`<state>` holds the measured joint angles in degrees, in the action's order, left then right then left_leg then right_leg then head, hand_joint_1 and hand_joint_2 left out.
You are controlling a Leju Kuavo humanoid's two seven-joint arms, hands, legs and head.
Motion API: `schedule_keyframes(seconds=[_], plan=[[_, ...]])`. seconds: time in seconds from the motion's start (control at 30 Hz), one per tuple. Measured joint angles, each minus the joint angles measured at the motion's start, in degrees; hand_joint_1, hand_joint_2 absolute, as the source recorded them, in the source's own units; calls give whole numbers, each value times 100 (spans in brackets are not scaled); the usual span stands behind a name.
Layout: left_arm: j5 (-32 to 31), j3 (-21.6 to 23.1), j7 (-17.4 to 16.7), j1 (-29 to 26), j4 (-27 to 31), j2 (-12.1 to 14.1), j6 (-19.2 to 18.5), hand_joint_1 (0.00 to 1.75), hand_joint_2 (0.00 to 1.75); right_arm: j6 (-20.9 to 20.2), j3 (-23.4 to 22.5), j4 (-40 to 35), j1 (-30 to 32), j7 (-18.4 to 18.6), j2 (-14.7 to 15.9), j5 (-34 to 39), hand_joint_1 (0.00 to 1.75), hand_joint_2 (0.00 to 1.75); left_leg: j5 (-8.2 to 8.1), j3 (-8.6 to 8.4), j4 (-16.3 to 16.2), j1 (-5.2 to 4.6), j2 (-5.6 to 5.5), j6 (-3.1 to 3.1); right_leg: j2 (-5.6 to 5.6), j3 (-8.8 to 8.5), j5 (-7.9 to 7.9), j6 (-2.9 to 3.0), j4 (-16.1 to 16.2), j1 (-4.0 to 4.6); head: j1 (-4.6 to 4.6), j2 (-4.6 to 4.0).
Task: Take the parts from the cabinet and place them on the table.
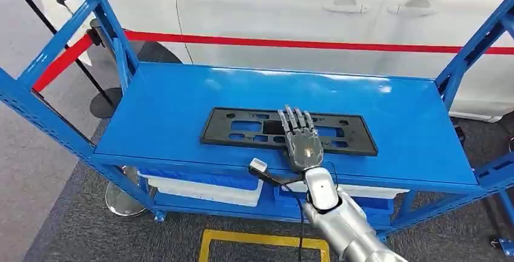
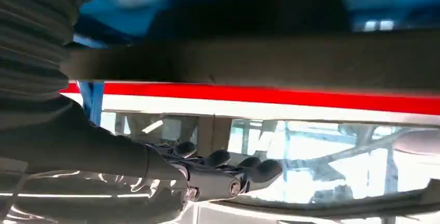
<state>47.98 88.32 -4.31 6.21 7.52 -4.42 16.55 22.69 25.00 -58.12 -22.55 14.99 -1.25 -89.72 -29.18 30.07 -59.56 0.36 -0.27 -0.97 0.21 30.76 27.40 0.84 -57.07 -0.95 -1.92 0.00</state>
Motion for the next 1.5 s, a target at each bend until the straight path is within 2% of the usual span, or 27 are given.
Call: schedule_keyframes(seconds=[0.03, 0.1, 0.13, 0.17, 0.2, 0.23, 0.27, 0.3, 0.33, 0.37, 0.4, 0.43, 0.47, 0.5, 0.53, 0.7, 0.77, 1.0, 1.23, 1.33, 1.4, 1.5], plan=[[2, 0, -2, 4, 0, -2, 0, 0, 0, 2, 0, 4, 6, 0, -2, -9, 0, 175, -114, 222, -387, 6, -2, -29, -20, -82, 55, 29, 6, 0, -29, 0], [0, 0, -2, -14, 0, -2, 0, 0, 0, 20, 0, 9, 52, -6, -2, -31, 0, 175, -359, 931, -1387, 38, 0, -82, -23, -238, 200, 33, 9, -1, -24, 0], [2, 0, 0, -37, 0, -2, 0, 0, 0, 33, 0, 9, 67, -11, -2, -35, 0, 175, -310, 1226, -1672, 44, 1, -99, -12, -329, 281, 26, 11, -6, -22, 0], [6, 0, 7, -55, 0, -2, 0, 0, 0, 35, 0, 9, 75, -11, -2, -39, 0, 175, -89, 1365, -1641, 46, 1, -106, 3, -447, 350, 11, 16, -17, -24, 0], [4, 0, 22, -55, 0, -2, 6, 0, 0, 37, 0, 11, 81, -11, -2, -39, 0, 175, 240, 1357, -1352, 46, 1, -99, 18, -577, 436, -10, 34, -28, -24, 0], [4, 0, 24, -54, 0, -2, 13, 0, 0, 42, 0, 11, 87, -11, -2, -39, 3, 175, 650, 1258, -885, 45, 1, -86, 31, -710, 528, -31, 48, -39, -22, 0], [2, 0, 22, -64, 0, -2, 30, 0, 0, 50, 0, 11, 95, -11, -4, -33, 70, 175, 1095, 1117, -313, 43, 7, -61, 45, -852, 622, -58, 52, -46, -24, 0], [2, 0, 6, -85, 0, -2, 44, 0, 0, 46, 0, 28, 157, -13, 2, -15, 175, 175, 1121, 1042, -153, 28, -36, -19, 91, -903, 719, -98, 65, -65, -9, 0], [0, 0, 2, -77, 0, -2, 44, 0, 0, 42, -2, 13, 79, -24, -20, 46, 175, 175, 1057, 1010, -119, -20, -34, 15, 117, -924, 770, -175, 40, -7, -9, -2], [0, 0, 9, -73, 0, -2, 46, 0, 0, 20, -4, 7, 62, -60, -24, 106, 175, 175, 900, 948, -99, -29, -18, 89, 124, -952, 797, -224, 84, -34, -7, 0], [0, 0, 24, -52, 0, -2, 48, 0, 0, -15, -4, 11, 59, -83, -26, 149, 175, 175, 854, 937, -123, -49, -20, 129, 129, -1010, 813, -253, 149, -41, -11, 0], [0, 0, 44, -33, 0, -6, 68, 0, 0, -22, -13, -2, 58, -129, -26, 209, 175, 175, 830, 889, -84, -25, -15, 164, 117, -1099, 836, -261, 267, -44, -11, 0], [2, 0, 50, -23, 0, -13, 90, 0, 0, -50, -24, -4, 56, -168, -15, 260, 175, 175, 829, 855, -42, -6, -12, 136, 125, -1147, 800, -236, 312, -32, -5, 0], [4, 0, 61, -18, 0, -13, 126, 0, 0, -76, -26, 0, 42, -214, -15, 321, 175, 175, 822, 842, -20, 2, -32, 135, 107, -1169, 766, -239, 347, -28, -7, 0], [4, 0, 68, -9, 0, -13, 144, 0, 0, -79, -26, -2, 57, -232, -15, 361, 175, 175, 793, 823, -2, 3, -40, 145, 105, -1217, 759, -271, 405, -28, -9, 0], [4, 0, 57, -12, 0, -17, 227, 0, 0, -85, -48, -2, 119, -310, 0, 474, 175, 175, 703, 736, 51, 2, -85, 217, 71, -1424, 755, -280, 674, -28, -7, 0], [9, 0, 57, -10, 0, -20, 227, 0, 0, -52, -48, -2, 122, -317, -2, 472, 175, 175, 698, 735, 51, -5, -88, 222, 64, -1477, 797, -292, 771, -31, -7, 0], [17, 2, 92, -11, 0, -20, 251, 0, 0, 4, -44, -4, 131, -319, -7, 446, 175, 175, 709, 713, 52, -7, -105, 238, 37, -1498, 774, -326, 774, -30, -7, 0], [2, 9, 72, -14, 0, -20, 319, 0, 0, 15, -44, -190, 80, -350, -2, 558, 175, 175, 715, 689, 57, -7, -108, 242, 31, -1518, 770, -334, 774, -27, -7, 0], [13, 9, 101, -16, 0, -17, 321, 0, 0, 0, -77, -475, 1, -625, 15, 1183, 175, 175, 716, 686, 60, -7, -108, 242, 32, -1520, 768, -336, 773, -27, -7, 0], [57, 9, 109, -18, 0, -17, 330, 0, 0, -18, -133, -709, -79, -884, 20, 1864, 175, 175, 716, 683, 61, -7, -108, 242, 32, -1521, 768, -337, 773, -26, -7, 0], [157, 9, 148, -26, 0, -9, 341, 0, 0, -143, -273, -1317, -283, -1284, 35, 3277, 175, 175, 716, 679, 64, -7, -108, 242, 33, -1522, 768, -337, 773, -27, -7, 0]])
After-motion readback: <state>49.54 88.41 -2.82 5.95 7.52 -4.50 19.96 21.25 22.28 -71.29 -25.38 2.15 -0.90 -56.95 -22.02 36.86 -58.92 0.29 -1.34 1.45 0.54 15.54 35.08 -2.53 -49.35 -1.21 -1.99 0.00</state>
